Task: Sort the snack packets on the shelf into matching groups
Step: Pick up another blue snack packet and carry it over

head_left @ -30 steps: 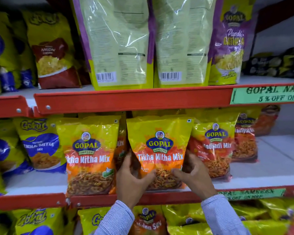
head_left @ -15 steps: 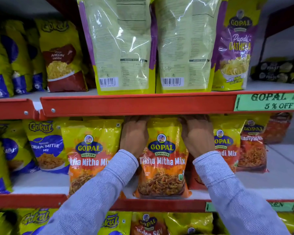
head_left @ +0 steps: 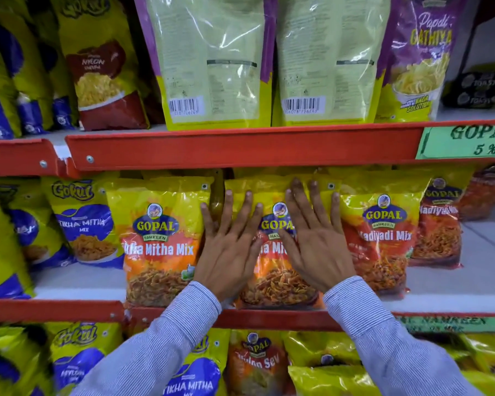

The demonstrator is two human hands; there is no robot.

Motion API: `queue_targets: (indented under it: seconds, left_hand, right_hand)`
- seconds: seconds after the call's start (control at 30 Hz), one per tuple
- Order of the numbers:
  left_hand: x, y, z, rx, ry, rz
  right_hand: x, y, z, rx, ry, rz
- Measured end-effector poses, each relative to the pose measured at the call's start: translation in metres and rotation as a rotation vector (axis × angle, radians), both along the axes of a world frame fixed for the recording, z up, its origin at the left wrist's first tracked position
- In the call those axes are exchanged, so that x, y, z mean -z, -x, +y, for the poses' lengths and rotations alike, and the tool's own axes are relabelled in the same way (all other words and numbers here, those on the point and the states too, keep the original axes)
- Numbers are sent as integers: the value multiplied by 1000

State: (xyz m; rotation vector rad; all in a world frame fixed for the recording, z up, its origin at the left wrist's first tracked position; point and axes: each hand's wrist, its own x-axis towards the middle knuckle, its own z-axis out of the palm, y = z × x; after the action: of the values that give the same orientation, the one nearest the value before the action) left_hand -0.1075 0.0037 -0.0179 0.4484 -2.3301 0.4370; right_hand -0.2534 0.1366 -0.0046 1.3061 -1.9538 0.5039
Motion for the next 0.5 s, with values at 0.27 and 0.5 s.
queue_targets:
  seconds: [0.27,0.5]
  left_hand:
    - [53,-79,3,116,-4,-50]
    - [175,-186,-11,288,-217,-24]
  right_hand:
    - [80,-58,17,-265,94,29]
    - [193,-121,9,-461,-86,-156]
